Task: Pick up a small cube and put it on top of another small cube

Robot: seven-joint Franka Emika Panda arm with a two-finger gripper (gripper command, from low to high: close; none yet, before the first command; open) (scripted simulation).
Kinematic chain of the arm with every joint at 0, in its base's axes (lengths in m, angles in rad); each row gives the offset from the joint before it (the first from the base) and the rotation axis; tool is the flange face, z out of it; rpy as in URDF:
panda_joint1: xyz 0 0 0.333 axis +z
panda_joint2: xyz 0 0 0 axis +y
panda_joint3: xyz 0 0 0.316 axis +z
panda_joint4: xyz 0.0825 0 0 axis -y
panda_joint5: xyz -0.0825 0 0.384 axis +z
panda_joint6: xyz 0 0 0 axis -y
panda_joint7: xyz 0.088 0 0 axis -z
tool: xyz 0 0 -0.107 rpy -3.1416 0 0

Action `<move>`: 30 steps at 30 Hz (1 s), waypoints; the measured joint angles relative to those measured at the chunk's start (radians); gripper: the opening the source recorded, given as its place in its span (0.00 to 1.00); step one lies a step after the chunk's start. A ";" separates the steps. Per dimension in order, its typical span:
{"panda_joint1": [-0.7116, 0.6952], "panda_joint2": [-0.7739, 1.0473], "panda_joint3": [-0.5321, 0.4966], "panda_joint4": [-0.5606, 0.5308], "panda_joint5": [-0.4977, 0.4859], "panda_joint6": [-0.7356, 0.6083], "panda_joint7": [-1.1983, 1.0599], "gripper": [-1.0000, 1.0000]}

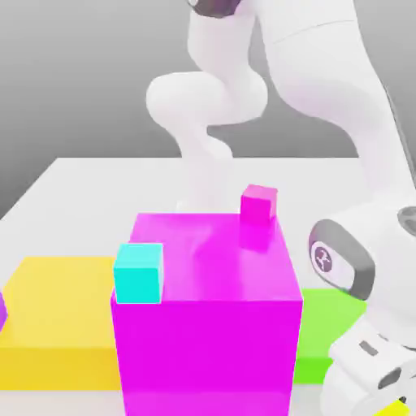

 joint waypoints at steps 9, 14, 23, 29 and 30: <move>-0.033 -0.189 0.035 -0.054 0.050 -0.135 -0.040 0.00; -0.055 -0.370 0.034 -0.129 0.082 -0.239 -0.075 0.00; -0.084 -0.699 0.018 -0.267 0.154 -0.424 -0.149 0.00; -0.084 -0.918 -0.012 -0.358 0.197 -0.549 -0.195 0.00; -0.084 -0.955 -0.017 -0.374 0.203 -0.569 -0.202 0.00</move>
